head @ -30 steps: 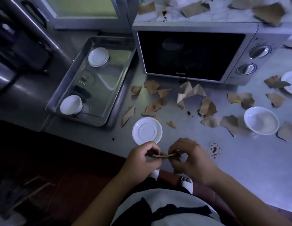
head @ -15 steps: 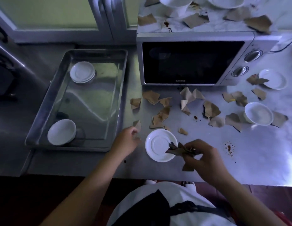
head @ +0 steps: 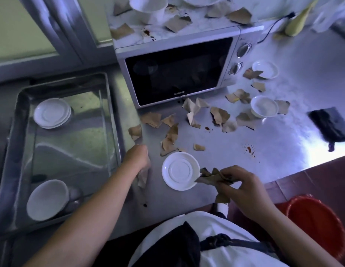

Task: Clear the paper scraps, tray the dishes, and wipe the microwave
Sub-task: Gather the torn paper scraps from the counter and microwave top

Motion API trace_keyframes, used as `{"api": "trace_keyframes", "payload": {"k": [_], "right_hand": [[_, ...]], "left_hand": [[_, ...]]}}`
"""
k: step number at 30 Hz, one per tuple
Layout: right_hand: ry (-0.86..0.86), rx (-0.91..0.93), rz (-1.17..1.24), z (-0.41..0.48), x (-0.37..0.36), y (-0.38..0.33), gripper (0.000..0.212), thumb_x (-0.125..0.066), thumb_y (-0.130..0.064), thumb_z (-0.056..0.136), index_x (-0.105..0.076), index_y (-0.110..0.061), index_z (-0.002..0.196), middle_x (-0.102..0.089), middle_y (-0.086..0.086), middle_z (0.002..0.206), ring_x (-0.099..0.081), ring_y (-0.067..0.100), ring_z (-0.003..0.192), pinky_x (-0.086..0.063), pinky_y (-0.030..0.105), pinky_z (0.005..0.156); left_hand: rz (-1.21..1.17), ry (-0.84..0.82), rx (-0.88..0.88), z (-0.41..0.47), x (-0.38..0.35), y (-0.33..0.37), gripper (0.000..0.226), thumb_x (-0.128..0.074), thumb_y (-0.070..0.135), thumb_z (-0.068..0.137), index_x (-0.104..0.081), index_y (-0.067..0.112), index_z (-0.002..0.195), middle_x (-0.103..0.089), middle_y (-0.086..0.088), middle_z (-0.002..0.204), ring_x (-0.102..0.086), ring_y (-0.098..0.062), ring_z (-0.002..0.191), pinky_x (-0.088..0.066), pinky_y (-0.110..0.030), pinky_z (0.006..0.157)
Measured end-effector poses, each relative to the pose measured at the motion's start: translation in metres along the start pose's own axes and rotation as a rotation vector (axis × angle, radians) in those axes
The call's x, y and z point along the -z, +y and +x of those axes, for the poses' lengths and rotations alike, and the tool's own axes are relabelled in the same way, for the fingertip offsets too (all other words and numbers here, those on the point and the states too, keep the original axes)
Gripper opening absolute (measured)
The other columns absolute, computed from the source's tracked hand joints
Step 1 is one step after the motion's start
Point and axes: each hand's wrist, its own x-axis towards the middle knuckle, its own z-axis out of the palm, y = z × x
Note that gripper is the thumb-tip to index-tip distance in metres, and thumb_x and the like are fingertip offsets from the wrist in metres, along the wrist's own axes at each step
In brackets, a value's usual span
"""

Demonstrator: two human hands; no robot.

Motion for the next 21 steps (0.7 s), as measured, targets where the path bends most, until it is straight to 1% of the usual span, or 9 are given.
{"api": "trace_keyframes", "payload": {"k": [2,4,6,9,12,15,17,19,21], "right_hand": [[0.016,-0.025,0.020,-0.004,-0.001,0.000,0.019,-0.079,-0.002,0.079,-0.075,-0.019,0.086,-0.068,-0.008,0.085,-0.063,0.009,0.082,-0.052,0.029,0.076],[0.023,-0.028,0.030,-0.008,-0.002,-0.002,0.020,-0.080,-0.005,0.080,-0.074,-0.023,0.084,-0.068,-0.010,0.088,-0.063,0.008,0.084,-0.052,0.028,0.077],[0.008,-0.003,-0.016,-0.009,-0.004,-0.004,0.021,-0.081,-0.011,0.080,-0.073,-0.029,0.085,-0.065,-0.017,0.097,-0.057,0.004,0.096,-0.048,0.024,0.083],[-0.052,0.031,-0.037,-0.007,-0.010,-0.011,0.015,-0.082,-0.017,0.080,-0.076,-0.030,0.086,-0.058,-0.020,0.120,-0.044,0.000,0.116,-0.040,0.015,0.090],[-0.104,0.133,-0.003,-0.003,-0.021,-0.024,0.016,-0.083,-0.018,0.079,-0.078,-0.032,0.086,-0.050,-0.024,0.133,-0.035,-0.006,0.128,-0.033,0.006,0.093],[-0.120,0.204,0.044,0.003,-0.028,-0.035,0.015,-0.084,-0.016,0.078,-0.080,-0.027,0.088,-0.050,-0.021,0.138,-0.031,-0.003,0.137,-0.031,0.012,0.101],[-0.145,0.217,0.045,0.007,-0.031,-0.040,0.015,-0.082,-0.012,0.079,-0.079,-0.024,0.088,-0.054,-0.017,0.136,-0.034,0.003,0.139,-0.036,0.023,0.105],[-0.169,0.228,0.044,0.009,-0.034,-0.042,0.017,-0.080,-0.004,0.079,-0.078,-0.019,0.088,-0.064,-0.015,0.123,-0.045,0.008,0.132,-0.042,0.031,0.102],[-0.169,0.230,0.079,0.008,-0.036,-0.042,0.019,-0.078,-0.001,0.077,-0.077,-0.017,0.087,-0.071,-0.015,0.102,-0.058,0.010,0.114,-0.047,0.026,0.091]], "left_hand": [[-0.008,0.006,-0.024,-0.004,0.007,-0.001,0.022,-0.056,0.001,0.079,-0.051,0.021,0.073,-0.066,-0.009,0.098,-0.063,-0.030,0.088,-0.048,-0.030,0.069],[-0.051,0.053,-0.052,-0.012,0.019,-0.003,0.019,-0.062,0.009,0.082,-0.055,0.023,0.072,-0.068,-0.001,0.092,-0.064,-0.025,0.085,-0.050,-0.031,0.071],[-0.167,0.113,-0.094,-0.027,0.033,-0.004,0.015,-0.071,0.017,0.081,-0.061,0.025,0.072,-0.068,0.010,0.082,-0.064,-0.017,0.078,-0.051,-0.029,0.069],[-0.504,0.175,-0.206,-0.067,0.046,0.007,0.015,-0.080,0.020,0.079,-0.070,0.029,0.073,-0.070,0.014,0.072,-0.062,-0.001,0.065,-0.049,-0.020,0.061],[-0.889,0.156,-0.281,-0.111,0.043,0.025,0.016,-0.081,0.019,0.081,-0.076,0.034,0.080,-0.074,0.011,0.079,-0.067,-0.005,0.070,-0.049,-0.012,0.064],[-1.146,0.048,-0.303,-0.143,0.032,0.039,0.013,-0.079,0.020,0.083,-0.079,0.031,0.088,-0.076,0.004,0.085,-0.070,-0.008,0.079,-0.051,-0.015,0.072],[-1.258,-0.006,-0.293,-0.155,0.028,0.045,0.010,-0.077,0.022,0.083,-0.079,0.027,0.091,-0.076,0.001,0.085,-0.069,-0.009,0.079,-0.052,-0.017,0.073],[-1.324,-0.049,-0.283,-0.163,0.027,0.047,0.011,-0.074,0.020,0.085,-0.079,0.024,0.093,-0.077,-0.001,0.089,-0.071,-0.013,0.084,-0.053,-0.018,0.076],[-1.339,-0.071,-0.296,-0.167,0.027,0.045,0.013,-0.071,0.013,0.087,-0.079,0.022,0.092,-0.077,-0.001,0.088,-0.071,-0.011,0.084,-0.052,-0.017,0.076]]}}
